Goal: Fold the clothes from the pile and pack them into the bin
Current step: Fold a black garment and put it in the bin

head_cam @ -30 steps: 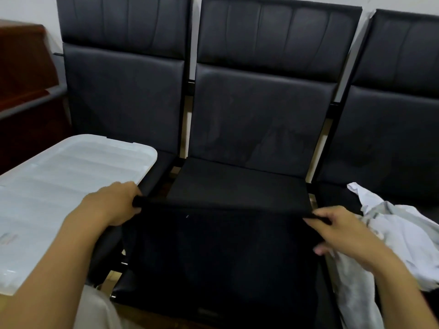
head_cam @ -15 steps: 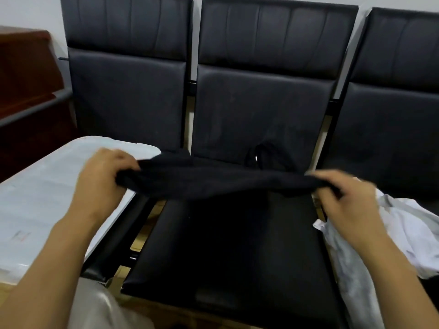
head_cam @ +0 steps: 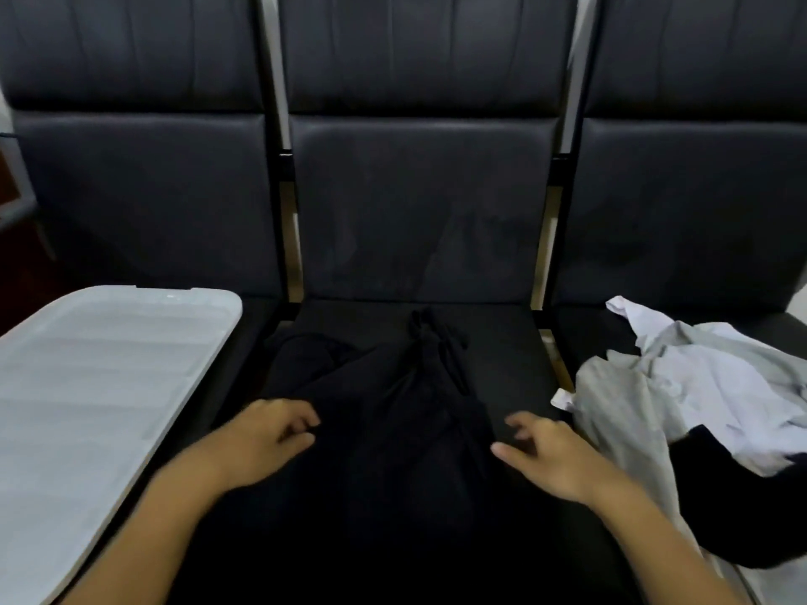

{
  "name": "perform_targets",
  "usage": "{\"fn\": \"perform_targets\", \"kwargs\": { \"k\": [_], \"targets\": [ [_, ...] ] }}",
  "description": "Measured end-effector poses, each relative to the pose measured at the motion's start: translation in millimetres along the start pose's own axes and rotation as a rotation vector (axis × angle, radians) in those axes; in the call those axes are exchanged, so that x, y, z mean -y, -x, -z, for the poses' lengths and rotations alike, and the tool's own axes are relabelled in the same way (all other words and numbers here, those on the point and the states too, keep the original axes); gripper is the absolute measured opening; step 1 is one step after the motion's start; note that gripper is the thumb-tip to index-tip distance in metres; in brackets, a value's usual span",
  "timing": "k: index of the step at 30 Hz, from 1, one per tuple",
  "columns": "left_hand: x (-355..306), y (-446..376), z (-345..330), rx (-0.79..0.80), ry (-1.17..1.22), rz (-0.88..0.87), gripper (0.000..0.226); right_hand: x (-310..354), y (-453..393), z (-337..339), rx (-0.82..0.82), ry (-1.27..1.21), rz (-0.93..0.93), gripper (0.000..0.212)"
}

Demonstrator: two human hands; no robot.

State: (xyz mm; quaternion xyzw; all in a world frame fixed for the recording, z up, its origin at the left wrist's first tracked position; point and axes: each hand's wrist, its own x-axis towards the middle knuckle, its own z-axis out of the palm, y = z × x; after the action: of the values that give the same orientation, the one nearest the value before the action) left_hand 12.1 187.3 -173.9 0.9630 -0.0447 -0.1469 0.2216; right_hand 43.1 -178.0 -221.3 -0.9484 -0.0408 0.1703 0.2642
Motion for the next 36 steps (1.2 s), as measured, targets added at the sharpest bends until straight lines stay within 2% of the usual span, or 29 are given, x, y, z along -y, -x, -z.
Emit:
{"fn": "perform_targets", "kwargs": {
  "k": [2, 3, 6, 9, 12, 14, 17, 19, 21, 23, 25, 27, 28, 30, 32, 34, 36],
  "targets": [
    [-34.6, -28.9, -22.3, -0.045, 0.161, -0.092, 0.016, 14.2, -15.7, -11.5, -0.021, -0.078, 0.025, 0.087],
    [-50.8, -46.3, -34.2, -0.03, 0.242, -0.109, 0.018, 18.2, -23.2, -18.5, -0.02, -0.084, 0.055, 0.091],
    [-89.6, -99.1, -57.0, 0.074, 0.374, -0.094, 0.039, 23.8, -39.4, -34.3, -0.077, 0.033, 0.153, 0.086],
    [-104.6, -163.1, -65.9, -0.004, 0.39, -0.033, 0.067, 19.7, -51.6, -30.2, 0.006, -0.009, 0.086, 0.057],
    [-112.4, -210.5, -62.8, -0.077, 0.634, 0.271, 0.079, 9.7, -55.1, -14.3, 0.053, -0.206, 0.046, 0.008],
    [-121.9, -232.6, -60.7, -0.107, 0.629, 0.371, 0.07, 0.3, -55.4, -0.3, 0.061, -0.268, 0.03, 0.018],
    [-152.6, -251.8, -61.9, -0.195, 0.679, 0.304, 0.037, -8.6, -52.7, 17.1, 0.177, -0.434, 0.022, 0.027],
    [-185.8, -253.4, -61.2, -0.193, 0.776, 0.22, 0.007, -10.1, -50.7, 24.5, 0.126, -0.792, 0.043, 0.026],
    [-219.1, -250.2, -60.0, -0.169, 0.809, 0.141, 0.01, -11.0, -51.1, 30.9, 0.041, -1.287, -0.013, 0.031],
    [-247.0, -247.6, -60.4, -0.107, 0.812, 0.068, 0.006, -15.6, -52.2, 37.7, 0.018, -1.533, -0.138, 0.031],
    [-266.4, -244.8, -61.6, 0.107, 0.807, -0.029, 0.021, -27.3, -50.9, 41.5, -0.003, -1.452, -0.277, 0.037],
    [-274.1, -247.1, -67.2, 0.382, 0.781, -0.102, 0.029, -43.2, -48.6, 42.0, -0.038, -1.191, -0.365, 0.031],
    [-272.6, -251.4, -71.7, 0.433, 0.741, -0.136, 0.027, -50.7, -48.4, 39.6, -0.066, -1.043, -0.398, 0.026],
    [-261.2, -263.6, -82.0, 0.314, 0.54, -0.197, 0.025, -64.9, -52.4, 29.2, -0.174, -0.652, -0.422, 0.02],
    [-242.3, -275.7, -90.2, 0.201, 0.215, -0.222, 0.04, -66.2, -56.8, 21.6, -0.278, -0.301, -0.416, 0.029],
    [-225.3, -279.4, -96.5, 0.247, -0.1, -0.241, 0.064, -59.3, -57.7, 20.0, -0.337, -0.281, -0.394, 0.04],
    [-215.3, -280.6, -102.2, 0.252, -0.231, -0.274, 0.061, -56.7, -58.6, 20.6, -0.38, -0.33, -0.312, 0.029]
  ]
}}
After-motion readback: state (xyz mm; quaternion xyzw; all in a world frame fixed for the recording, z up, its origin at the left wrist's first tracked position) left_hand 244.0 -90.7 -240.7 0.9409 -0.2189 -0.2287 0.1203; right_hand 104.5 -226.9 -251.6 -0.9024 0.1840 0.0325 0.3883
